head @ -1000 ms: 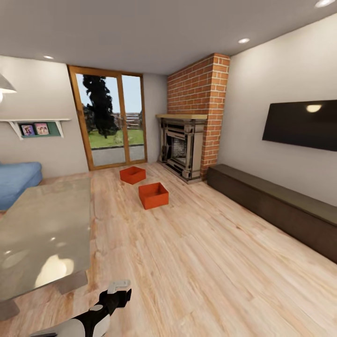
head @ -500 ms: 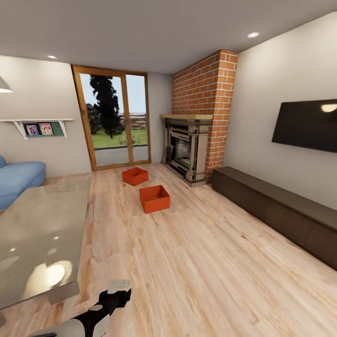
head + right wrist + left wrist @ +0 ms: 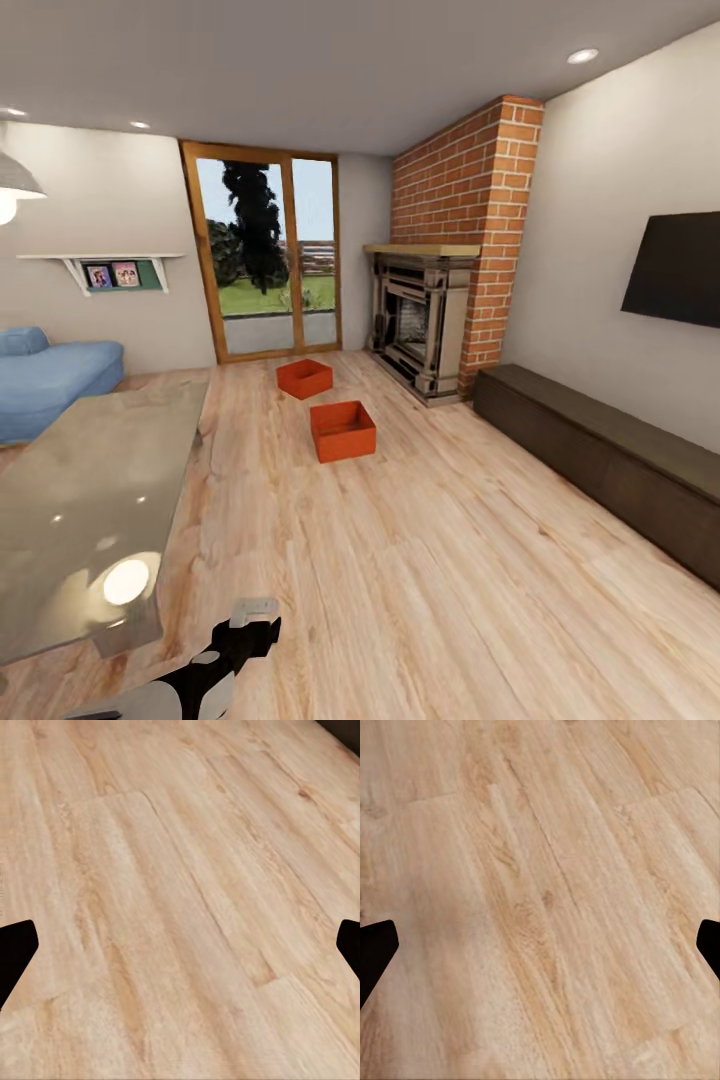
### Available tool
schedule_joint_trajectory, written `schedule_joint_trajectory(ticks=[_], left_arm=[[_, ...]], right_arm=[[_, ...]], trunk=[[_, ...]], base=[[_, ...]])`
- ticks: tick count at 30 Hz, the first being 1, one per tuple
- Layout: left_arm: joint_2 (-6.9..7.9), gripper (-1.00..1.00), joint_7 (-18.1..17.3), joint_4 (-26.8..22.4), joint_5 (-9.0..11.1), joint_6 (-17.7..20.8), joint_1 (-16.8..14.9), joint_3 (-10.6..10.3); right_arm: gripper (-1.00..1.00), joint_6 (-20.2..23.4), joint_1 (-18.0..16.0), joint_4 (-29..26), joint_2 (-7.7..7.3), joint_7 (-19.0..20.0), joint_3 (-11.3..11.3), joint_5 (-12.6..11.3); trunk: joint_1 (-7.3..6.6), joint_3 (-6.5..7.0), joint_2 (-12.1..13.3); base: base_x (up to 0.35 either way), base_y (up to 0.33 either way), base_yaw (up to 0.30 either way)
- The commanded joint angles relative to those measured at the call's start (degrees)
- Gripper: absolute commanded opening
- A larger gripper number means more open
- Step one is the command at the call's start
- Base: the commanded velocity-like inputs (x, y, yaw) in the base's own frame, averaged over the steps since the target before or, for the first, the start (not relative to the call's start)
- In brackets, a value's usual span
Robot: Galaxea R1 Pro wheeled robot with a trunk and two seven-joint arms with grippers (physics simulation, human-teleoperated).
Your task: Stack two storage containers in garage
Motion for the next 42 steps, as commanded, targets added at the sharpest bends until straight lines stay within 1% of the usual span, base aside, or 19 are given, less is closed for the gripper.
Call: schedule_joint_trajectory(ticks=[1,15,42], left_arm=[[0.0,1.0,0.0,0.2,-0.6,-0.4,-0.1,0.5],[0.0,1.0,0.0,0.2,-0.6,-0.4,-0.1,0.5],[0.0,1.0,0.0,0.2,-0.6,-0.3,-0.1,0.5]], right_arm=[[1.0,0.0,0.0,-0.1,-0.01,-0.2,0.0,0.2],[1.0,0.0,0.0,-0.1,-0.01,-0.2,0.0,0.2],[1.0,0.0,0.0,-0.1,-0.01,-0.2,0.0,0.2]], trunk=[[0.03,-0.05,0.0],[0.03,-0.05,0.0],[0.03,-0.05,0.0]], base=[[0.261,-0.239,0.292],[0.258,-0.244,0.274],[0.262,-0.236,0.007]])
